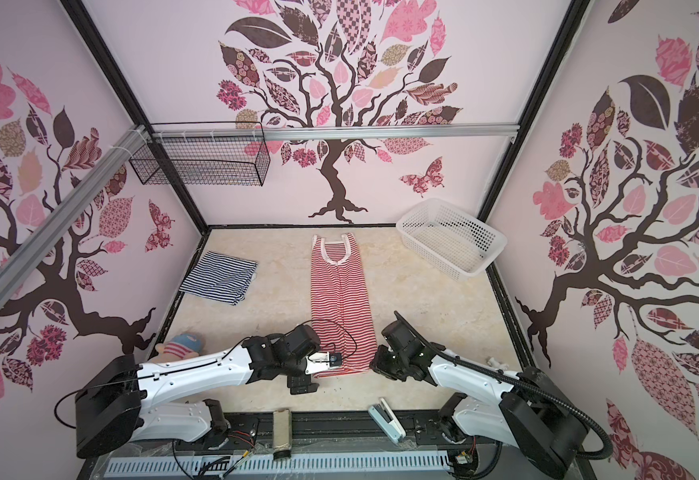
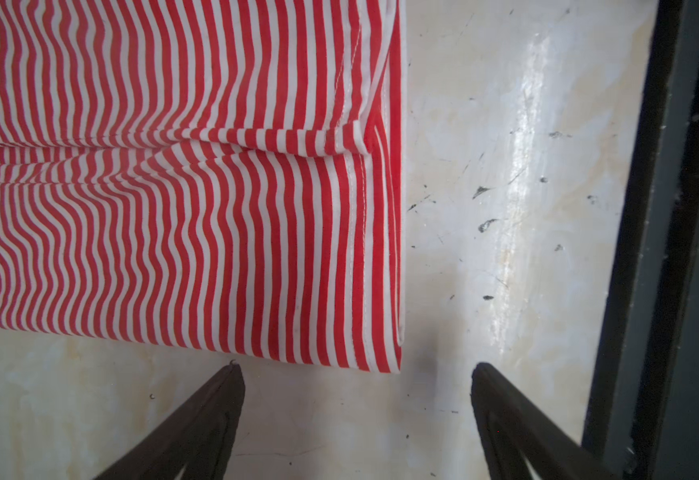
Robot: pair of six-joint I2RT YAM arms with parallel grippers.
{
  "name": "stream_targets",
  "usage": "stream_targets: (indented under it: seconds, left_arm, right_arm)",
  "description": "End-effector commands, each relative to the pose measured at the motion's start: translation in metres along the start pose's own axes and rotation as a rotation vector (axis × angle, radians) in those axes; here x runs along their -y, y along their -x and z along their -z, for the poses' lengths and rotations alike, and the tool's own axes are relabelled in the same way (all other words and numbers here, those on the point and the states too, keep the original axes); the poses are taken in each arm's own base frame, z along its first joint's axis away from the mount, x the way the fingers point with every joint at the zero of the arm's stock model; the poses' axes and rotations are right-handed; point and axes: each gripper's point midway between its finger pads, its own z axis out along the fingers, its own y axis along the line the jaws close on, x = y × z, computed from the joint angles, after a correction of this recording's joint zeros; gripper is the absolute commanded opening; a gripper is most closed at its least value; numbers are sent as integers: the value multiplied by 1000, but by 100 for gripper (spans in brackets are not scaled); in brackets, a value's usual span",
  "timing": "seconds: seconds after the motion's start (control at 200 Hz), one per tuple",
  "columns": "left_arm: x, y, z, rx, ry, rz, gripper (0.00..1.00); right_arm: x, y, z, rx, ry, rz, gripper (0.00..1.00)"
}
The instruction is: Fold and stack the tank tops
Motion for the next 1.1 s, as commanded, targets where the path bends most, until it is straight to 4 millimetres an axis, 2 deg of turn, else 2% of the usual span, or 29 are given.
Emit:
stream_targets:
  seconds: [0.0, 0.275, 0.425, 0.54, 0.605, 0.75, 0.85, 1.031, 1.096]
  left_arm:
    - [-3, 3, -4, 8, 11, -6, 90]
    - [2, 12, -9, 35, -32, -13, 91]
    - [4, 17, -11, 44, -52, -20, 92]
    - [1, 20, -13, 46, -45, -21, 91]
    - [1, 21, -13, 48, -50, -23, 86]
    - [5, 18, -18, 19, -79, -33, 62]
    - [7, 13, -23, -12, -91, -39, 51]
    - [13, 6, -25, -41, -116, -45, 49]
    - [13, 5, -24, -43, -117, -42, 52]
  right_arm:
    - [3, 0, -1, -1, -10, -9, 23]
    - [-6, 4, 4, 19, 16, -5, 5]
    - [-14, 7, 9, 27, 38, 4, 0]
    - [-16, 7, 11, 30, 41, 10, 0]
    - [-16, 8, 12, 35, 39, 10, 0]
    - [-17, 8, 12, 36, 42, 8, 0]
    - [-18, 9, 12, 38, 40, 12, 0]
    - [-19, 11, 12, 42, 35, 15, 0]
    - [-20, 12, 11, 43, 36, 17, 0]
